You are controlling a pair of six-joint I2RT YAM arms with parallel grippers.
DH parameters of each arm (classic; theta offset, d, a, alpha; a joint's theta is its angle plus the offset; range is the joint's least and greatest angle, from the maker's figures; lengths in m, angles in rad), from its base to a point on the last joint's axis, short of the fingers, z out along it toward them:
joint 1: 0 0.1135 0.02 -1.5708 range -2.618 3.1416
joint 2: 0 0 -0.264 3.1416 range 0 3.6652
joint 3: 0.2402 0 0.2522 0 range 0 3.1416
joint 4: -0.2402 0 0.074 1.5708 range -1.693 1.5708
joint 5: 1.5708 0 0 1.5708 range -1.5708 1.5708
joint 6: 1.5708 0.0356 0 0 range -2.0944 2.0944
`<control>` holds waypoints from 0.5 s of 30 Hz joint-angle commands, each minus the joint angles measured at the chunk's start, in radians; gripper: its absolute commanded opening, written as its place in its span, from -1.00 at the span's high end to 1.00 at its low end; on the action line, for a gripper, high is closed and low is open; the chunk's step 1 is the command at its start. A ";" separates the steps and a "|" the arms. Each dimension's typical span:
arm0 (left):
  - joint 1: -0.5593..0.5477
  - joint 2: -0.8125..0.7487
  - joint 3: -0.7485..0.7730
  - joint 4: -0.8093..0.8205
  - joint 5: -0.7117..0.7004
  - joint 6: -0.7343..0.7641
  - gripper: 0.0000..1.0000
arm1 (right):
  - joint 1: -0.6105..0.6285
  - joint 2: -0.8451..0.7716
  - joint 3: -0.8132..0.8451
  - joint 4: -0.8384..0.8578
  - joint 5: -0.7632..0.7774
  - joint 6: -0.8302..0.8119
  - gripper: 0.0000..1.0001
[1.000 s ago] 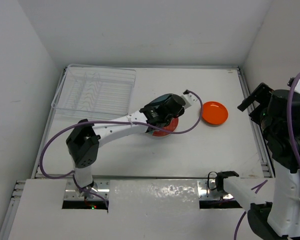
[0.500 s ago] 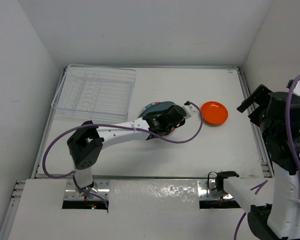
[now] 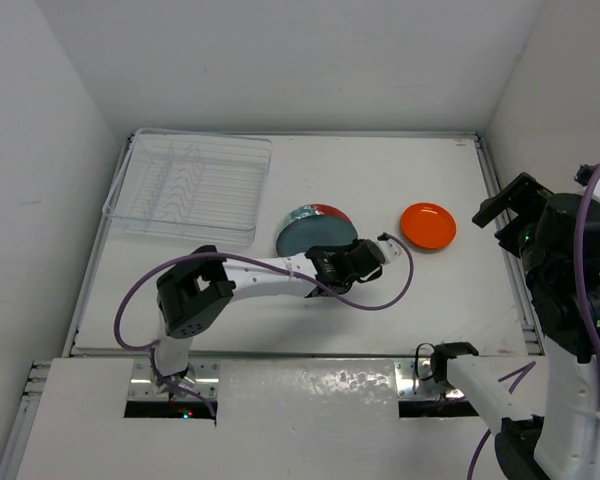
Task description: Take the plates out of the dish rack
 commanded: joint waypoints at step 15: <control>0.000 0.170 0.045 0.028 -0.001 -0.036 0.79 | 0.000 -0.005 -0.053 0.100 -0.043 -0.016 -0.98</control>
